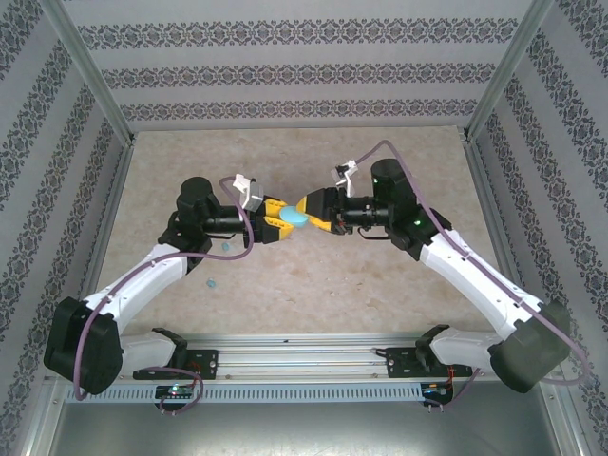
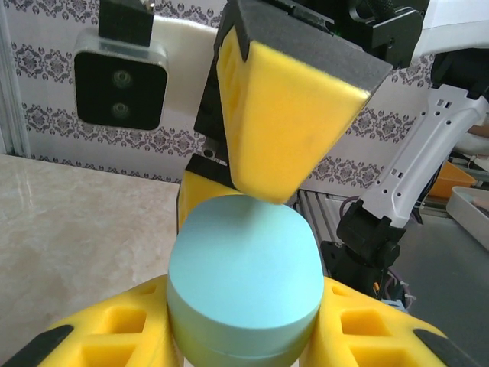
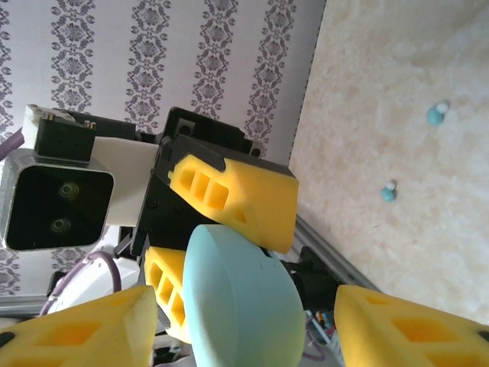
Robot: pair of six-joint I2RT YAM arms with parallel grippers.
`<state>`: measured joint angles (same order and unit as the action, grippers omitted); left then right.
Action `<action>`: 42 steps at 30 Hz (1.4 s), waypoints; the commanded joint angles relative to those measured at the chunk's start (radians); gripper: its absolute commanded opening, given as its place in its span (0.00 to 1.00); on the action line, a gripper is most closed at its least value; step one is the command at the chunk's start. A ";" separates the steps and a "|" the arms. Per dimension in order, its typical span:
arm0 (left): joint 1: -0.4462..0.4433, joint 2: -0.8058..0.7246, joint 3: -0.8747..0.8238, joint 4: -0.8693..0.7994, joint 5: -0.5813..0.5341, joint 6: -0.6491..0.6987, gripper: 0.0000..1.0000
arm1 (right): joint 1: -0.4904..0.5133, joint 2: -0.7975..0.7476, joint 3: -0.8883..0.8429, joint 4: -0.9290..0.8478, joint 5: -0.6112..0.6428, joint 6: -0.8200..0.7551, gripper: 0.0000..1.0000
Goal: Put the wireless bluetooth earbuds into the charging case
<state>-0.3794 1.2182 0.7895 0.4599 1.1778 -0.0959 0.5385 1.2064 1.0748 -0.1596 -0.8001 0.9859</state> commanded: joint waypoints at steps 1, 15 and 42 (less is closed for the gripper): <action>0.003 -0.059 0.027 -0.045 0.048 -0.027 0.21 | -0.010 -0.067 0.088 -0.121 0.076 -0.224 0.65; 0.005 -0.137 0.016 -0.115 0.116 -0.101 0.18 | 0.191 -0.077 0.178 -0.347 0.259 -0.705 0.76; 0.005 -0.151 0.016 -0.083 0.167 -0.159 0.18 | 0.172 -0.034 0.177 -0.207 0.201 -0.653 0.36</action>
<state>-0.3710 1.0904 0.7895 0.3439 1.2816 -0.2447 0.7448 1.1847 1.2705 -0.4728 -0.5846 0.2604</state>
